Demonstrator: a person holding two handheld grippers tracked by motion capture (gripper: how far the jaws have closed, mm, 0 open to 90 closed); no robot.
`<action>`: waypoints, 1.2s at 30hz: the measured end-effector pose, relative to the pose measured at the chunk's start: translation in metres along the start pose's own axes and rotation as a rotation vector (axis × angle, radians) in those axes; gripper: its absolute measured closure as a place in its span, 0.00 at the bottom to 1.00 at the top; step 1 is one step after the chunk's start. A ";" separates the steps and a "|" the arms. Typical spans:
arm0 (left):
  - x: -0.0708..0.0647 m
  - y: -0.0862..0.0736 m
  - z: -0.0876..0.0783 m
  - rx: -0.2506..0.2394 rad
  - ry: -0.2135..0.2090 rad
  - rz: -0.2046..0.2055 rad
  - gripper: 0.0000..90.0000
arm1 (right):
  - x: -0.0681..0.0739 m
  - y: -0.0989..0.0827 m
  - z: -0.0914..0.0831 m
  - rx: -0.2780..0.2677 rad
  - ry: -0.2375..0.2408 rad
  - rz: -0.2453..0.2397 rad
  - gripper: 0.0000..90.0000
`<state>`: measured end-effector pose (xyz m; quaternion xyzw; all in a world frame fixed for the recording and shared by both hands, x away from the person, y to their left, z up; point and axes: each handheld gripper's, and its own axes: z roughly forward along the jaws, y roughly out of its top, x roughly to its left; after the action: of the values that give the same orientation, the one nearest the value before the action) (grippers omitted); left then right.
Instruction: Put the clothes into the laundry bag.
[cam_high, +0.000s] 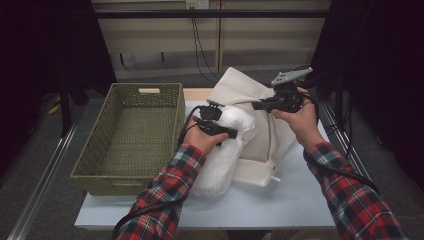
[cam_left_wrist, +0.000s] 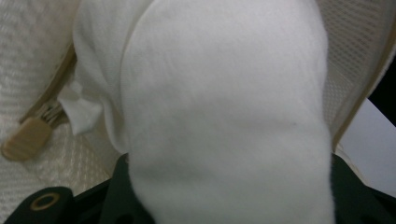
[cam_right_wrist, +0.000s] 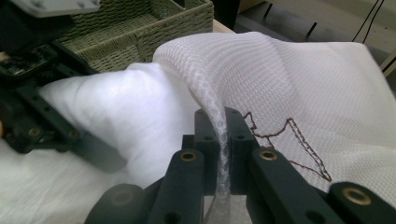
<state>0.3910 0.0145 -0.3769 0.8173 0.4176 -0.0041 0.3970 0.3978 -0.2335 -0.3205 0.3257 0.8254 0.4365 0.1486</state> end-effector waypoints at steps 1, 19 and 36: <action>0.002 0.000 -0.001 -0.005 -0.003 -0.006 0.60 | 0.000 0.000 0.000 0.000 0.002 0.000 0.96; -0.012 -0.001 0.008 0.044 -0.063 0.060 0.60 | -0.002 -0.002 0.006 0.000 0.004 0.018 0.96; -0.024 0.003 0.027 0.036 -0.067 0.094 0.57 | 0.004 0.004 0.005 -0.012 0.015 0.006 0.96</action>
<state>0.3863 -0.0207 -0.3850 0.8424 0.3653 -0.0205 0.3957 0.3988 -0.2260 -0.3203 0.3241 0.8228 0.4444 0.1431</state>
